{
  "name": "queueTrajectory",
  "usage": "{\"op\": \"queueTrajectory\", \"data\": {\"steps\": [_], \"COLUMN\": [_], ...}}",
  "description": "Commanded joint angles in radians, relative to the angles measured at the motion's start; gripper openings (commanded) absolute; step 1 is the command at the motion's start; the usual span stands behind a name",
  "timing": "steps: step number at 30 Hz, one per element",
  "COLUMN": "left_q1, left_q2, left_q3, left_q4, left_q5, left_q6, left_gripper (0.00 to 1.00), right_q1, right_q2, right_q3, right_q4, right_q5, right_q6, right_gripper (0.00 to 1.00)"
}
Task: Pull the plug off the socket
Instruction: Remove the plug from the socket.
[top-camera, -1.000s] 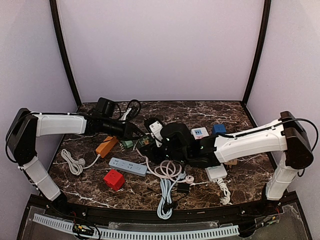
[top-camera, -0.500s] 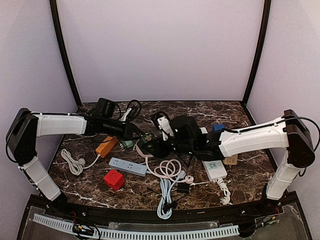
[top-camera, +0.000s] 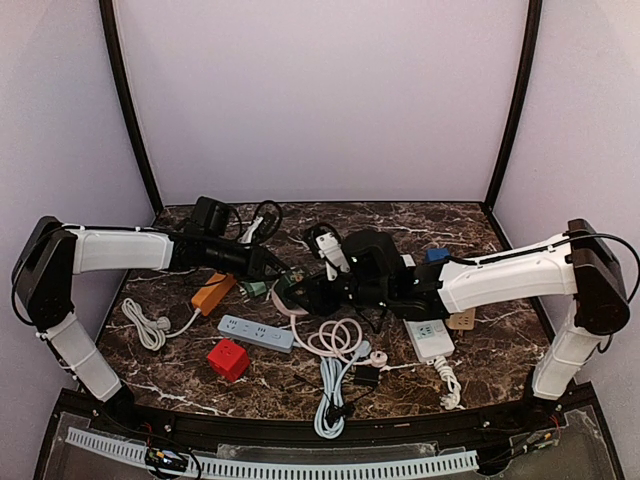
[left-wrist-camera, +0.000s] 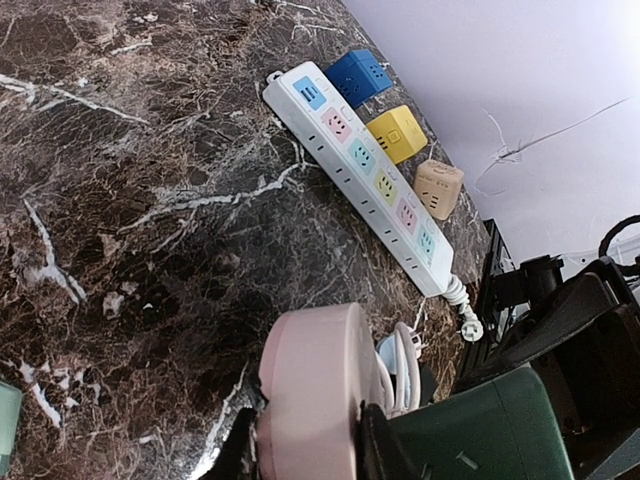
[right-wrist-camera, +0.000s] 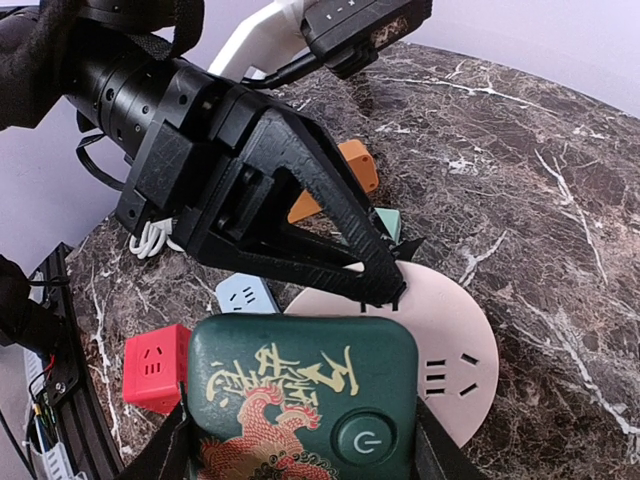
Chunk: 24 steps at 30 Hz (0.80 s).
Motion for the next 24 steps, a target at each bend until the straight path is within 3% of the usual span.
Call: {"op": "queueTrajectory", "data": {"steps": [1, 16, 24], "left_q1": [0.015, 0.05, 0.051], "left_q2": [-0.019, 0.01, 0.045], "left_q3": [-0.006, -0.004, 0.022], "left_q4": [-0.079, -0.073, -0.191], "left_q5": [-0.006, 0.029, -0.121], "left_q6": [0.06, 0.013, 0.069], "left_gripper": [0.0, 0.0, 0.01], "right_q1": [-0.018, 0.066, 0.033], "right_q2": [-0.017, 0.026, -0.038], "right_q3": [0.012, 0.075, 0.074], "right_q4": [0.003, -0.033, -0.098], "right_q5": [0.198, 0.322, 0.362], "right_q6": [-0.021, -0.1, -0.076], "right_gripper": [0.0, 0.0, 0.0]}}
